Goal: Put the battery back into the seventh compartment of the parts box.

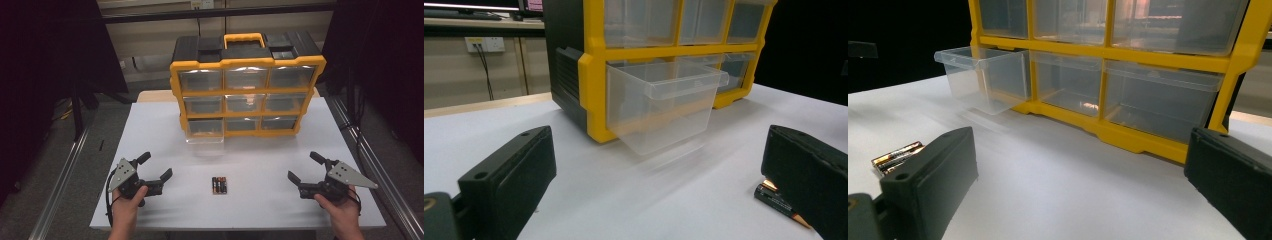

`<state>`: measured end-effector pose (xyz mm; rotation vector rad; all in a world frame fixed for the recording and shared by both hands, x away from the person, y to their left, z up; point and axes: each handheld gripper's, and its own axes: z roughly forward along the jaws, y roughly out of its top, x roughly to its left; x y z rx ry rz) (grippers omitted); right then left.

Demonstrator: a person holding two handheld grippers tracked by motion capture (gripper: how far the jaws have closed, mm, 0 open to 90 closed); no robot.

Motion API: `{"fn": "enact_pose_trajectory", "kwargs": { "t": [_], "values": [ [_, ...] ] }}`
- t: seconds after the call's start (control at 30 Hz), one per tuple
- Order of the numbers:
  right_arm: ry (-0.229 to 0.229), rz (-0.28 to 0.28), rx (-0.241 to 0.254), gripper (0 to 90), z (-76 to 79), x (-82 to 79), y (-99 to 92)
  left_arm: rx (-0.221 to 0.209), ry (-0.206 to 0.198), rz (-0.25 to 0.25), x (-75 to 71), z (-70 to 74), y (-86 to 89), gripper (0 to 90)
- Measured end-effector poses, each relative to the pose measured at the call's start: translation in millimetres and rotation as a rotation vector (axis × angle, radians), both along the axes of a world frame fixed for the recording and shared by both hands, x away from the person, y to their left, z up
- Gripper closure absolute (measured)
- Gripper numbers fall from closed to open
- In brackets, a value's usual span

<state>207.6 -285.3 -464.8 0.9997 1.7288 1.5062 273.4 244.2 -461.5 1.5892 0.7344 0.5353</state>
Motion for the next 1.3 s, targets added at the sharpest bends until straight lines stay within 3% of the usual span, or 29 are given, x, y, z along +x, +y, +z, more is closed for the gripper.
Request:
{"fn": "enact_pose_trajectory", "kwargs": {
  "t": [0.2,0.23,0.43,0.47,0.5,0.53,0.57,0.7,0.73,0.77,0.8,0.83,0.9,1.03,1.1,1.3],
  "values": [
    [-0.005,-0.002,0.003,0.5,0.4,0.5,1.6,0.000,0.017,-0.010,2.2,0.5,-7.0,1.2],
    [-0.002,-0.002,0.004,0.4,0.4,0.4,1.6,0.015,0.017,-0.017,2.4,0.7,-7.3,1.3],
    [-0.001,-0.001,0.005,0.5,0.5,0.4,1.5,0.002,0.030,-0.040,5.0,2.0,-19.2,1.5],
    [-0.001,0.001,0.004,0.5,0.5,0.5,1.7,0.007,0.036,-0.038,5.6,2.3,-21.3,1.4],
    [-0.001,0.003,-0.001,0.5,0.5,0.7,1.8,0.047,0.037,-0.050,6.7,2.9,-21.3,1.2],
    [-0.002,0.004,-0.001,0.5,0.4,0.8,1.9,0.024,0.049,-0.053,6.6,2.4,-25.4,1.2],
    [-0.002,0.007,0.000,0.5,0.3,0.9,2.1,0.064,0.048,-0.067,7.4,2.5,-26.2,1.0],
    [-0.004,0.010,-0.001,0.5,0.5,0.8,2.2,0.043,0.071,-0.097,7.9,2.2,-39.2,0.9],
    [0.000,0.009,-0.001,0.6,0.6,0.4,2.2,0.074,0.070,-0.112,9.1,3.0,-39.2,0.9],
    [-0.002,0.008,-0.003,0.6,0.6,0.5,2.3,0.050,0.082,-0.077,8.0,3.1,-44.9,0.9],
    [-0.001,0.009,-0.006,0.6,0.6,0.5,2.5,0.061,0.093,-0.086,8.7,3.5,-46.3,0.9],
    [-0.001,0.009,-0.007,0.6,0.6,0.5,2.5,0.040,0.110,-0.098,9.3,3.4,-50.0,0.9],
    [-0.001,0.011,-0.007,0.7,0.6,0.5,2.6,0.073,0.123,-0.101,9.5,3.6,-56.0,1.1],
    [0.000,0.009,-0.009,0.7,0.7,1.1,3.6,0.101,0.161,-0.117,10.7,3.0,-67.7,1.4],
    [0.000,0.011,-0.008,0.8,0.9,1.0,4.1,0.117,0.161,-0.117,9.9,3.2,-73.1,1.5],
    [0.000,0.009,-0.011,0.9,1.0,0.9,3.5,0.219,0.186,-0.153,7.3,2.4,-89.0,2.2]
  ]
}}
